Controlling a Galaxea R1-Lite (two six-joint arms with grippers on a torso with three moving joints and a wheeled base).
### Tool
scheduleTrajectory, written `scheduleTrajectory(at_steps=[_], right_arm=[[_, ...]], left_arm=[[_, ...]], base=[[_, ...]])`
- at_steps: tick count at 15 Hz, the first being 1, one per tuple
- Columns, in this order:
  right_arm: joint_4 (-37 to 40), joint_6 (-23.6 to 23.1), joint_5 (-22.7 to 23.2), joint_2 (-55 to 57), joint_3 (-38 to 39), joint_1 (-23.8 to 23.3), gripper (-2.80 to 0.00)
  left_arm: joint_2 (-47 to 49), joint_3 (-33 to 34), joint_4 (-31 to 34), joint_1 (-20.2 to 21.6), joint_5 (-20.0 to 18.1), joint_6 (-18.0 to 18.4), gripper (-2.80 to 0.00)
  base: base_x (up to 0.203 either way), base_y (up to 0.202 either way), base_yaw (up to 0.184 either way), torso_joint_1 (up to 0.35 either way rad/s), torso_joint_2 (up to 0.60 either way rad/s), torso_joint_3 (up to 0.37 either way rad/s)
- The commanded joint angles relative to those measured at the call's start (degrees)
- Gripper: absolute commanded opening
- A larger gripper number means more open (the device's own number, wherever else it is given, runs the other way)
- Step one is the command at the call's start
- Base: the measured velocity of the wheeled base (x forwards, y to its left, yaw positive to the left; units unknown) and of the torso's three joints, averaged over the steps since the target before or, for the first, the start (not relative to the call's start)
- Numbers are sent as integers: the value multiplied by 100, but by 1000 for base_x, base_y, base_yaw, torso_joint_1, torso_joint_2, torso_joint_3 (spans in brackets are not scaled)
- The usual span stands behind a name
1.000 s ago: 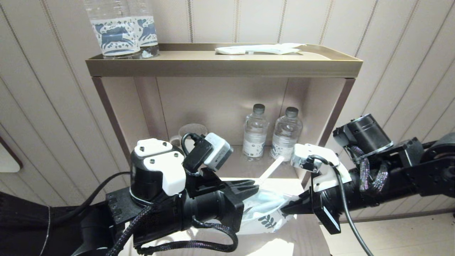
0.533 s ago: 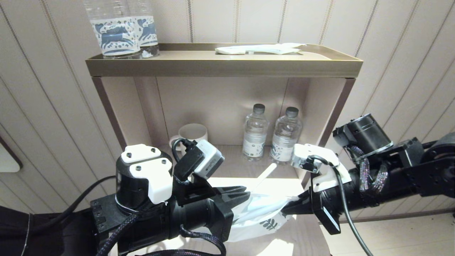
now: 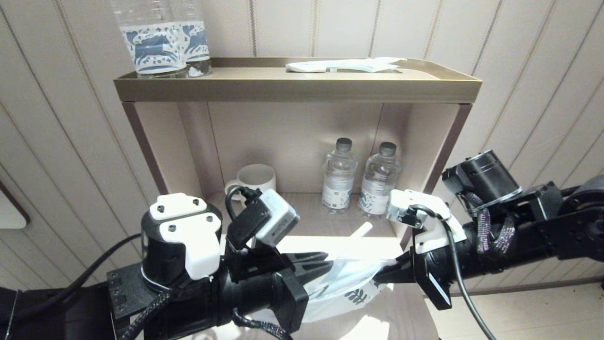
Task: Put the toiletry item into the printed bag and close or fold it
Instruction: Place the toothbrush in the storage bag
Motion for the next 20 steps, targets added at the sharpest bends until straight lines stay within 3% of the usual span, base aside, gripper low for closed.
scheduleTrajectory(at_steps=[1, 6, 13, 20], right_arm=[[9, -14, 16, 11, -6, 0, -280], [9, -17, 9, 11, -6, -5, -280], [-7, -10, 9, 72, -6, -4, -280], [-2, -9, 0, 19, -6, 4, -280]], left_arm=[[31, 89, 27, -209, -13, 309, -280], [-89, 228, 178, -245, 9, 862, -280], [-149, 13, 185, -194, 322, 888, -280], [-96, -172, 282, -184, 352, 888, -280]], base=[[0, 0, 0, 0, 0, 0], [0, 0, 0, 0, 0, 0], [0, 0, 0, 0, 0, 0], [0, 0, 0, 0, 0, 0]])
